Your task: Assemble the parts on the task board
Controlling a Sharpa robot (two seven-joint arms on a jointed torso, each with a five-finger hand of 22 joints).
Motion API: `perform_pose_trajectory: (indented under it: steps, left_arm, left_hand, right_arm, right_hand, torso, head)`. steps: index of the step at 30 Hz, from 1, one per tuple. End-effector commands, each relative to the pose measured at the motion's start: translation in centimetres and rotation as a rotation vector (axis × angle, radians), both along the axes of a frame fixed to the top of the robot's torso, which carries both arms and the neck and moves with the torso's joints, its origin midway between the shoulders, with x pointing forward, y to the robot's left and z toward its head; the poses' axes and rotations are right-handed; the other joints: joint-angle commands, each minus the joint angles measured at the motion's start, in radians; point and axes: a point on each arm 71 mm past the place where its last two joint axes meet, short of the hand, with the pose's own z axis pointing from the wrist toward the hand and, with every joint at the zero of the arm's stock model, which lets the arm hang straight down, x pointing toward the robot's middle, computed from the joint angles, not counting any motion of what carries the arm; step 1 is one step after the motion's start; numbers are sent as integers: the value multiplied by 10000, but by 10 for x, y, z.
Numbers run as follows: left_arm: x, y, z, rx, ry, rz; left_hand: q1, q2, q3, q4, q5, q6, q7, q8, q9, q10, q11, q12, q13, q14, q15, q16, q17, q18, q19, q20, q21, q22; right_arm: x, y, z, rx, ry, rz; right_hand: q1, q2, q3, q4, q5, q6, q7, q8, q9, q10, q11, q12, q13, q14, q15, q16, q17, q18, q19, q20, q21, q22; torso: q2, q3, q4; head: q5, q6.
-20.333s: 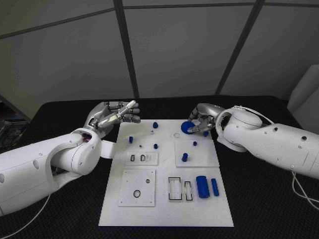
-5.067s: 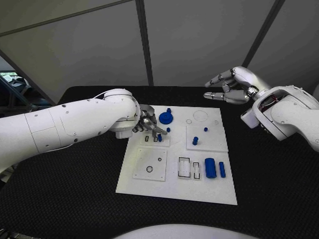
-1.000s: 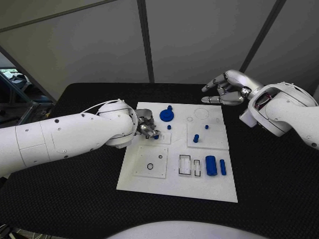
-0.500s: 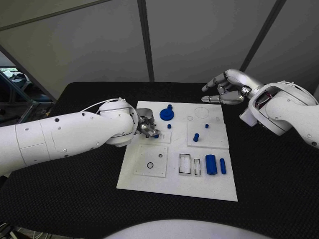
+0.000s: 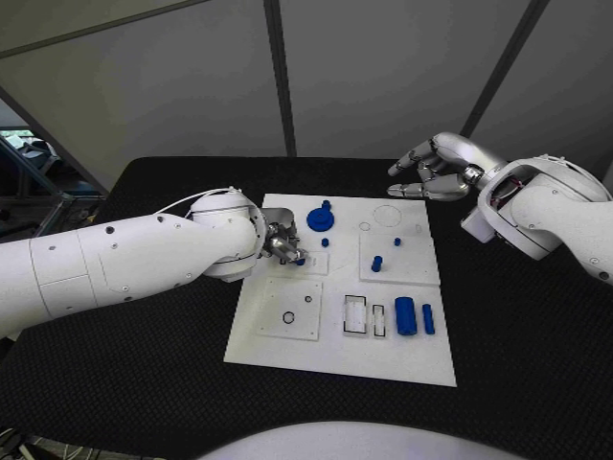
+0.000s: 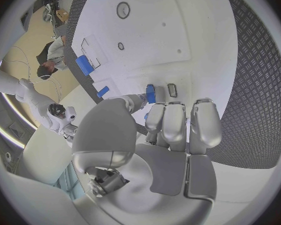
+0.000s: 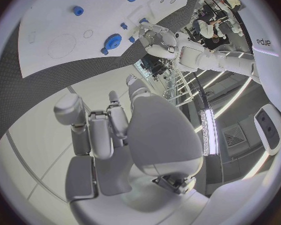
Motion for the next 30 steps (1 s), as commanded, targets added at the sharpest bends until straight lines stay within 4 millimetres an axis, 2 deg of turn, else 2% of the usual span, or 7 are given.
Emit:
perform_pose_trajectory:
  steps: [1,7,17,30]
  left_arm:
    - [-2,0,-4,173,221,-44]
    - [-1,0,-4,167,215,-15]
    - [1,2,-4,150,201,108]
    - [4,1,-5,-5,172,268]
  left_hand:
    - [-448,-94,49,-237,-45,136,-65,62,0,73,-15,41,-1,207,-40,21,14,-97,89,18,56,28]
    - [-771,-58,-1172,125,1,257,-114,19,-61,75,-55,95,21,208,-77,20,19,-104,117,-12,48,73]
    - [-970,99,-2369,655,-2,340,-104,1,-98,81,-41,143,44,208,-72,17,21,-109,145,-16,39,122]
    - [-1481,431,-3476,790,12,394,-119,-15,-136,93,-48,185,62,211,-77,17,26,-119,191,-19,47,198]
  right_arm:
    - [0,1,1,-27,-35,93]
    - [0,0,1,-26,-40,77]
    - [1,0,1,1,-13,52]
    - [1,-1,0,-13,23,25]
  right_hand:
    - [-30,79,-52,78,43,-59,0,-40,-10,-62,-16,1,281,583,-30,-65,794,126,-58,7,-82,-23]
    - [-126,94,-114,182,-19,-67,0,-24,-9,-61,-13,11,275,587,-27,-76,793,128,-50,11,-108,-43]
    - [-328,161,-258,425,-286,-87,-1,7,-6,-60,-8,32,261,596,-24,-90,799,128,-25,14,-147,-64]
    - [-396,187,-323,518,-311,-90,-3,22,-4,-61,-9,38,254,590,-24,-118,769,133,-30,14,-174,-95]
  torso:
    - [1,0,-4]
    - [3,1,-8]
    - [-3,-1,3]
    - [3,5,-9]
  head:
    - [-2,-4]
    - [-4,-6]
    - [-12,-33]
    - [-19,-26]
